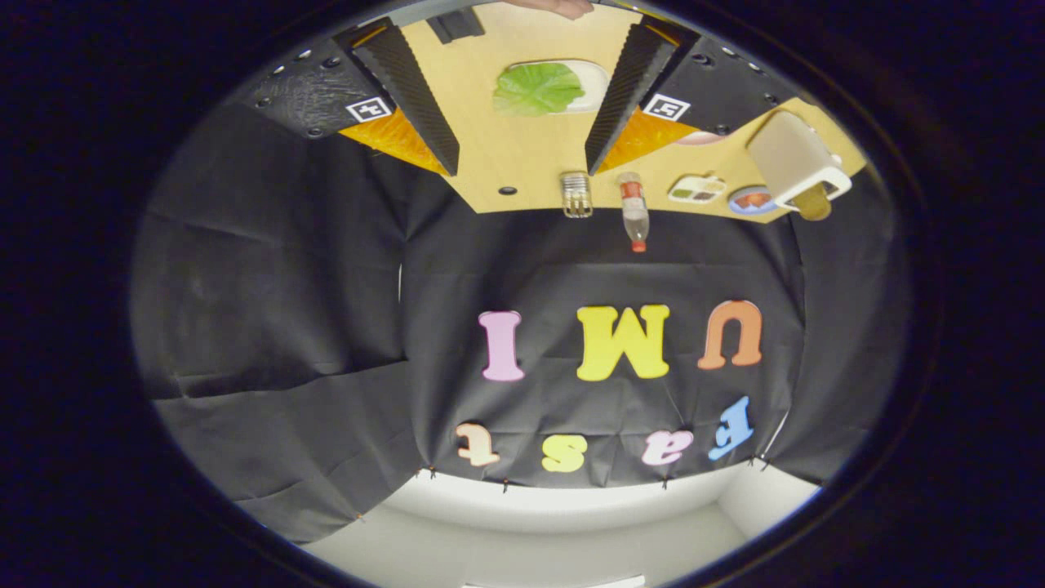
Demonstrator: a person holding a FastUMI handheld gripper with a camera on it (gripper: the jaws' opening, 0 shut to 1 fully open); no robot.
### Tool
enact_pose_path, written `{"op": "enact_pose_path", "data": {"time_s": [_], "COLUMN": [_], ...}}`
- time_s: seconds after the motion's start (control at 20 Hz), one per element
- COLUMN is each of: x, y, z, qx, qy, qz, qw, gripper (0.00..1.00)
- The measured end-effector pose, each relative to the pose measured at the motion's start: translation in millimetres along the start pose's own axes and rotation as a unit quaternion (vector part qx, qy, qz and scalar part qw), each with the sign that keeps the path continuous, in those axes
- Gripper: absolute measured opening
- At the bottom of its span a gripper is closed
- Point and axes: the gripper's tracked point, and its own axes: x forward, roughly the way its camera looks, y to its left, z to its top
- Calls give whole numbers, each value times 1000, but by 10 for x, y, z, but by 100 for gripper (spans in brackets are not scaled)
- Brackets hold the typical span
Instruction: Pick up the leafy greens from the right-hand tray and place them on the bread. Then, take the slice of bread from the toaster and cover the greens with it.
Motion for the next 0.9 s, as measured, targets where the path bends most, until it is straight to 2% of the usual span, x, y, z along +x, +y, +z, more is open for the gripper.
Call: {"op": "enact_pose_path", "data": {"time_s": [0.25,0.4,0.5,0.7,0.9], "x": [852,1263,1401,1521,1613], "y": [-146,-282,-330,-306,-332], "z": [-679,-1106,-1319,-1644,-1918], "qx": [12,11,18,32,-3], "qy": [87,139,168,213,246], "qz": [-3,-22,-30,-17,-38], "qw": [996,990,985,976,969], "gripper": [95,96,96,96,95]}}
